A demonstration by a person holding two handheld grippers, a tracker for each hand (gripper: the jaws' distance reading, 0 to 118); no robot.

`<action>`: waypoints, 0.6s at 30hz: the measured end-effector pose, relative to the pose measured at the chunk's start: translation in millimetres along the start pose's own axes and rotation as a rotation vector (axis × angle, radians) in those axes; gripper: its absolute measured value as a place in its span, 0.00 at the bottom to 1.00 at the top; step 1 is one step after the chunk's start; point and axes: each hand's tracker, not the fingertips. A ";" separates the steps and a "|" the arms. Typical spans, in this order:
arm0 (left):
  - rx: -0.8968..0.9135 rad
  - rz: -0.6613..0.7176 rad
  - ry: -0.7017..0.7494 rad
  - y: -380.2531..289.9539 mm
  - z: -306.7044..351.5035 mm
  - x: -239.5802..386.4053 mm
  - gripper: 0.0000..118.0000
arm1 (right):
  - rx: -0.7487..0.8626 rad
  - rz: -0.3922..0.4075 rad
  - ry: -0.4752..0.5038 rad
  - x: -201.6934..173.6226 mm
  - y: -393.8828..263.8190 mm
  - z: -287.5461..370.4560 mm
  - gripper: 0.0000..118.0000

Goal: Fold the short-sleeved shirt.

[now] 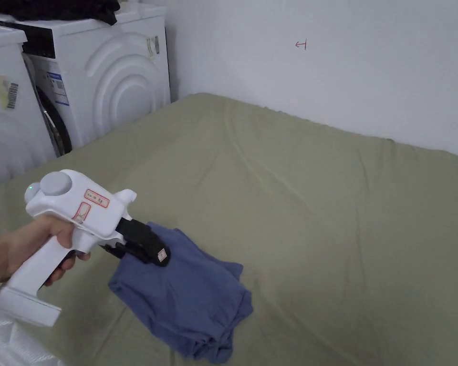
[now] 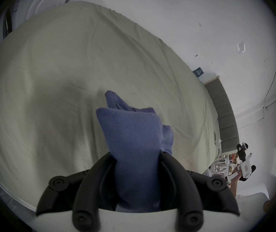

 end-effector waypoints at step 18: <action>0.226 -0.108 0.183 -25.8 62.4 88.6 0.88 | 0.083 -0.002 0.041 16.1 16.7 7.2 0.01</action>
